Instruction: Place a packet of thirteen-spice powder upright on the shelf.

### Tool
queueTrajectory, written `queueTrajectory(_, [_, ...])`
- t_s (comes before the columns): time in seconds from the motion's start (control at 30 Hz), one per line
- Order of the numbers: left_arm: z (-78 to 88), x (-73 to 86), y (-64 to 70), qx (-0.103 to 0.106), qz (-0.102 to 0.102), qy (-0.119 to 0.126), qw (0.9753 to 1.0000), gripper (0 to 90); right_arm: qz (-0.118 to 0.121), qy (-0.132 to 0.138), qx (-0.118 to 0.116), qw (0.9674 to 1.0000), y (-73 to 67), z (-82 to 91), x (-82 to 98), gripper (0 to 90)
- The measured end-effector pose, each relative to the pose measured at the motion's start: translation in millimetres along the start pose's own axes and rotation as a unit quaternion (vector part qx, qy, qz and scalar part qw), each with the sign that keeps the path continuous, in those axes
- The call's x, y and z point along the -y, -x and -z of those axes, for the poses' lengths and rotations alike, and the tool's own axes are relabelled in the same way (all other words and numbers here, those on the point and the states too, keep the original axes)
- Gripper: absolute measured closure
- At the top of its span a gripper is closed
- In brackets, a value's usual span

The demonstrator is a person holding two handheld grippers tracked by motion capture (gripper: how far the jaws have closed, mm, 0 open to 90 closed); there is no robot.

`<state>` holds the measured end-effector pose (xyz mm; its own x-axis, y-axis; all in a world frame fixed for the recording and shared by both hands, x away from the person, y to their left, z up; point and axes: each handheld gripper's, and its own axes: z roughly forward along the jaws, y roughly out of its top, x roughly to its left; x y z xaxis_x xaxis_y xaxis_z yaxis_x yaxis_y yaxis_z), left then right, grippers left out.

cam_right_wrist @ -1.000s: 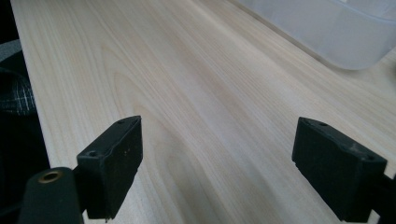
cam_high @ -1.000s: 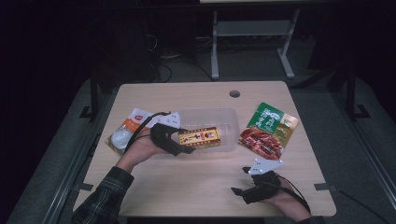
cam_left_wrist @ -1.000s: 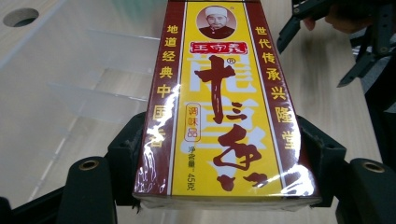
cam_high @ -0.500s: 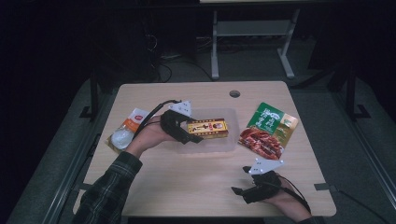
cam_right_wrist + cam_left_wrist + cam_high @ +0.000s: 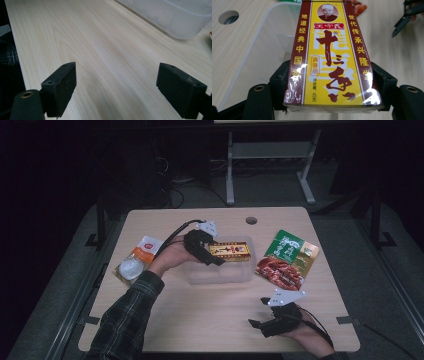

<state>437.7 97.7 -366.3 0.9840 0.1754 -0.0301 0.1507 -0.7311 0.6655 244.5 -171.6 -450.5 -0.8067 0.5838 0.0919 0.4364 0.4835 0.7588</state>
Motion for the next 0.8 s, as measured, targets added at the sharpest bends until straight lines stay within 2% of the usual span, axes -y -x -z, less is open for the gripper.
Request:
queueTrajectory(0.2, [-9.6, -7.4, -4.5, 0.001, -0.003, -0.014, 0.9999, 31.1, 0.0, 0.002, -0.004, 1.0, -0.8, 0.1, -0.8, 15.8])
queueTrajectory(0.27, [-12.3, -8.1, -5.5, -0.005, -0.006, -0.019, 0.9998, 31.1, 0.001, 0.002, -0.004, 1.0, -1.0, -0.1, -0.8, 15.8])
queueTrajectory(0.4, [-14.9, -7.9, -8.5, 0.0, 0.0, -0.019, 0.9998, 31.0, 0.0, 0.004, -0.004, 1.0, -0.1, 0.5, -0.5, 15.8])
queueTrajectory(0.8, [-18.4, -15.5, -11.6, 0.002, 0.002, -0.002, 1.0, 30.7, 0.002, 0.003, -0.005, 1.0, 0.1, 0.6, -0.6, 15.8])
